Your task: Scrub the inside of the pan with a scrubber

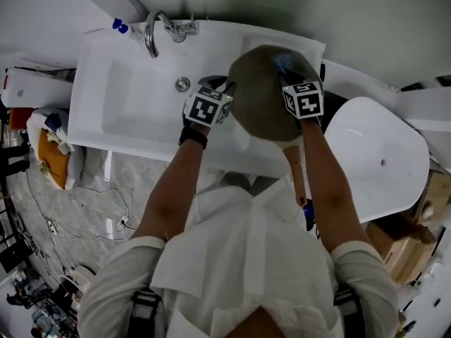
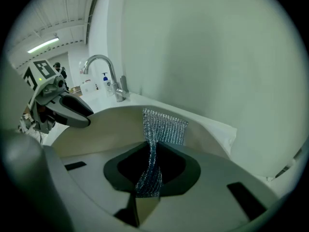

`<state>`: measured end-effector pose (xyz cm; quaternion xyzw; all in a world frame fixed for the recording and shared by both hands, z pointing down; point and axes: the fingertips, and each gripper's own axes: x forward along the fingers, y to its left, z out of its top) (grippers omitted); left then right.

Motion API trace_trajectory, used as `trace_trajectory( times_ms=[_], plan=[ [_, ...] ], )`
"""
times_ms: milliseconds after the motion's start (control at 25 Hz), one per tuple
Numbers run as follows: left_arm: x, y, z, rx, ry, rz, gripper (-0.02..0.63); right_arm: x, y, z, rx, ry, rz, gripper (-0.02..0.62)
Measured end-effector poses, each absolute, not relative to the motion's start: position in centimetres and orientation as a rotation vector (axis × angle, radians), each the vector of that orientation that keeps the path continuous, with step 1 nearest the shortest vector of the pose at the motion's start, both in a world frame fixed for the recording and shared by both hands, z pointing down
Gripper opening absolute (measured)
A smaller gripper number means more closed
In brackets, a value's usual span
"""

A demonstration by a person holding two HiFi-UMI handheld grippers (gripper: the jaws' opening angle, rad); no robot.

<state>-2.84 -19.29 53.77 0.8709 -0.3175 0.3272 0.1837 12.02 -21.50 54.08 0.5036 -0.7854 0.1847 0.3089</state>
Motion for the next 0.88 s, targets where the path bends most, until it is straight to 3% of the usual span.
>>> trace_trajectory(
  times_ms=[880],
  plan=[
    [-2.7, -19.9, 53.7, 2.452, -0.835, 0.896, 0.104, 1.5, -23.6, 56.9, 1.017, -2.176, 0.630, 0.048]
  ],
)
